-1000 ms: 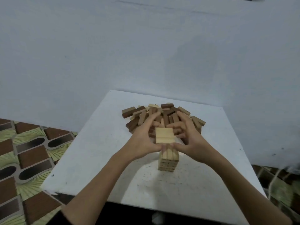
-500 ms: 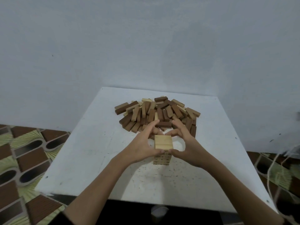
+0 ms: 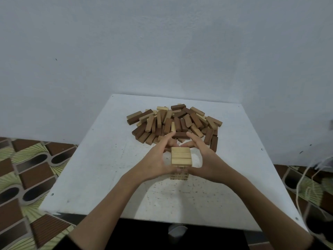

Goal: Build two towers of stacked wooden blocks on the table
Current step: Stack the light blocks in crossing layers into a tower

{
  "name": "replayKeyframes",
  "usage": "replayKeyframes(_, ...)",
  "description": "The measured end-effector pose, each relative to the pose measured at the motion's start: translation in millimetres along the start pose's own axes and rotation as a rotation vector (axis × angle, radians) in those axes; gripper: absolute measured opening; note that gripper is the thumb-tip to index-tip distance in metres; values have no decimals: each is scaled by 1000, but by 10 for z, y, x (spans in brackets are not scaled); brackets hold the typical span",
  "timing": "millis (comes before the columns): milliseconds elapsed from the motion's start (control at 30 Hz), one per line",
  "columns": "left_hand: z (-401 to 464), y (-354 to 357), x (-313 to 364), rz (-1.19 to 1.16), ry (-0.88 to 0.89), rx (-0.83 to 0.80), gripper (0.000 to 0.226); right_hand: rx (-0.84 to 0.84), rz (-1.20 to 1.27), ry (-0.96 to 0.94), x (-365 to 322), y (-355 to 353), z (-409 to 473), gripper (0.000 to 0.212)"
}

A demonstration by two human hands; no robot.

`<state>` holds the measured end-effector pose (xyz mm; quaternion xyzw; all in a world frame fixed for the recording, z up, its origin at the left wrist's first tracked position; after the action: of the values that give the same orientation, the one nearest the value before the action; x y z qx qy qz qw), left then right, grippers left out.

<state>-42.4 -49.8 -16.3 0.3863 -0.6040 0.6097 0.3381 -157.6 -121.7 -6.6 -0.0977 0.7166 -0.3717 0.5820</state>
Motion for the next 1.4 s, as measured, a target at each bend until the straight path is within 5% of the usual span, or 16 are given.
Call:
replayKeyframes(700, -4, 22, -136, -72, -54, 39, 100, 22, 8, 48, 76, 38, 24, 96)
replayKeyframes(900, -81, 92, -67, -128, -11, -1, 111, 15, 87, 90, 109, 77, -43, 111)
replayKeyframes(1100, -207, 257, -70, -183, -30, 19, 87, 97, 240, 32, -28, 231, -213, 79)
replayKeyframes(1200, -228, 389, -87, -234, -57, -25, 84, 105, 214, 105, 38, 362, -219, 110)
replayKeyframes(1400, -222, 524, -121, -275, -91, -42, 99, 111, 269, 127, 67, 467, -203, 102)
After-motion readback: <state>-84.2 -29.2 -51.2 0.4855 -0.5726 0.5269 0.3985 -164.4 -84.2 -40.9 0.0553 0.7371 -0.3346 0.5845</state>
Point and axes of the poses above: each hand's wrist, its own z-axis towards the middle knuckle, its own y-axis out of the palm, x = y × z, the point moved 7 cm from there along z, towards the middle knuckle, and after that the axes turned 8 degrees about -x, right-handed, at the moved point
